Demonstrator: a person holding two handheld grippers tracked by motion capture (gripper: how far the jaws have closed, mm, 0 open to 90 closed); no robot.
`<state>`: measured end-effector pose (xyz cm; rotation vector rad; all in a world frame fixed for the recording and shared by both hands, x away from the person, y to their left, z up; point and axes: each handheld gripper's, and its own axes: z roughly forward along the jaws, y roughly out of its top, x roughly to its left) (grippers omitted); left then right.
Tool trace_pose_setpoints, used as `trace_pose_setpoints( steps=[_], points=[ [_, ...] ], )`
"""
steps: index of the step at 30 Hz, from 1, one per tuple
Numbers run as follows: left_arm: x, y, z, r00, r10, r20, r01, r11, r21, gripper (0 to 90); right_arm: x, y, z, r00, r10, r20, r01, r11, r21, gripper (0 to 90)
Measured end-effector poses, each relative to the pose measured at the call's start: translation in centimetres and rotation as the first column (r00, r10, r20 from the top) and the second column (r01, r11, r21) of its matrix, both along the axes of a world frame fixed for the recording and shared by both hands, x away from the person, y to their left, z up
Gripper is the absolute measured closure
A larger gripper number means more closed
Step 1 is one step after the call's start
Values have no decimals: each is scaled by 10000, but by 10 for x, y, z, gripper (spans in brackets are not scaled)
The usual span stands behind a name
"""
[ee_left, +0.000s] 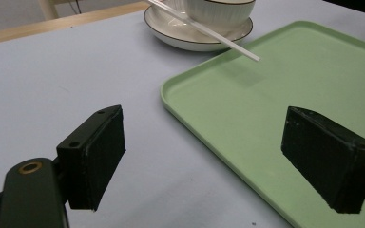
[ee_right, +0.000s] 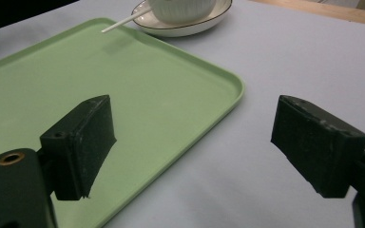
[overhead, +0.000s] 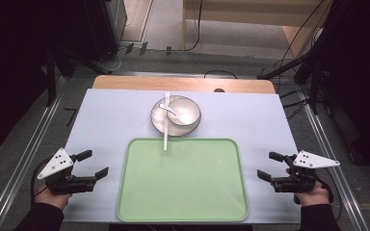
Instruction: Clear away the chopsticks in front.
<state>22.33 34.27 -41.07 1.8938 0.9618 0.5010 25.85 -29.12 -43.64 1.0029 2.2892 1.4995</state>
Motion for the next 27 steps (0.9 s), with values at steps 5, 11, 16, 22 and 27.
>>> trace_pose_setpoints(
  steps=[5, 11, 16, 22, 27],
  points=[
    [1, -1, -1, 9997, 210, -85, -210, 9998, 9, 150, 0, 0, 0, 10000, 36, 51, -36, 10000, -10, 151],
    [3, -3, -3, 9975, 217, -675, -249, 9986, -466, 152, -2, 2, 1, 9999, 96, 106, -95, 10000, -27, 151],
    [6, -4, -4, 9963, 332, -788, -383, 9972, -637, 146, -2, 1, 1, 9997, 95, 203, -95, 10000, -4, 151],
    [10, -13, -2, 9935, 453, -1042, -551, 9942, -927, 136, -2, 0, 2, 9998, -84, 203, 84, 10000, 20, 151],
    [11, -23, 0, 9949, -100, -1008, 39, 9982, -605, 109, -2, -1, 1, 9997, -144, 208, 144, 9999, 22, 150]
  ],
)
